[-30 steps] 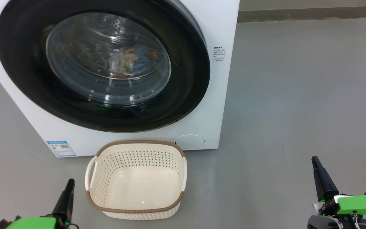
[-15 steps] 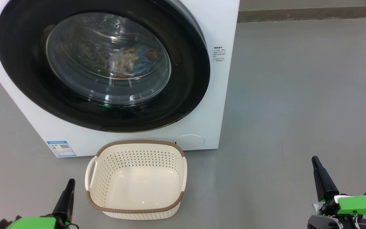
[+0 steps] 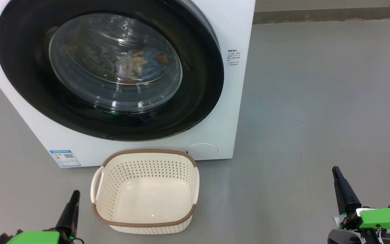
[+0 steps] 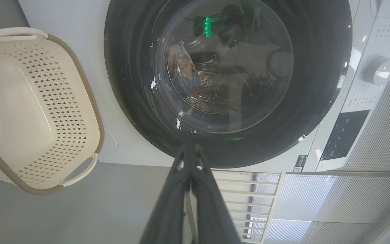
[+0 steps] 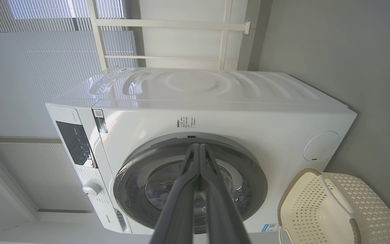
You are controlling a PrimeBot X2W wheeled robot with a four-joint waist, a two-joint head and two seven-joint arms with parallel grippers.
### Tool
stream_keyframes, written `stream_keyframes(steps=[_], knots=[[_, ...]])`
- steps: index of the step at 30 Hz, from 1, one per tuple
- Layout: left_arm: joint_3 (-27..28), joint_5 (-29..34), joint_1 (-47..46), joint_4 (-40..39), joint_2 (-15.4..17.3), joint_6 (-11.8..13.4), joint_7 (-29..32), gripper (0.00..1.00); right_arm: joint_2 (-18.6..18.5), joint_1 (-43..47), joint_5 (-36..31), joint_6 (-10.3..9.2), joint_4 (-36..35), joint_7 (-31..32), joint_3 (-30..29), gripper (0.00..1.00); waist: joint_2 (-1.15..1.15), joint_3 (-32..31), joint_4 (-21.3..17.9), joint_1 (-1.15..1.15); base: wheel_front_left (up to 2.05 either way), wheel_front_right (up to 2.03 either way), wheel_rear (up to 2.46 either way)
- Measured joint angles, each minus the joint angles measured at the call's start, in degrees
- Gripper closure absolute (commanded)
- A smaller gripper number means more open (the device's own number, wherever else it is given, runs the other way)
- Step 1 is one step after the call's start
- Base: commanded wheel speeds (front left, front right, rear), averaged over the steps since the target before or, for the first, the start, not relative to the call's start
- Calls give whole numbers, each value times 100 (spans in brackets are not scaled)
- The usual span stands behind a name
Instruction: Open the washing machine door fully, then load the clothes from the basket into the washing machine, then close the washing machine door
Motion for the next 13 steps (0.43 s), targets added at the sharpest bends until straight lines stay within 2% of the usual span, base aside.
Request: stream_keyframes(steps=[13], knots=[[5, 0, -1, 0, -16, 0, 0, 100, 1, 0, 0, 0, 0, 0, -3, 100, 0, 0, 0, 0, 0, 0, 0]])
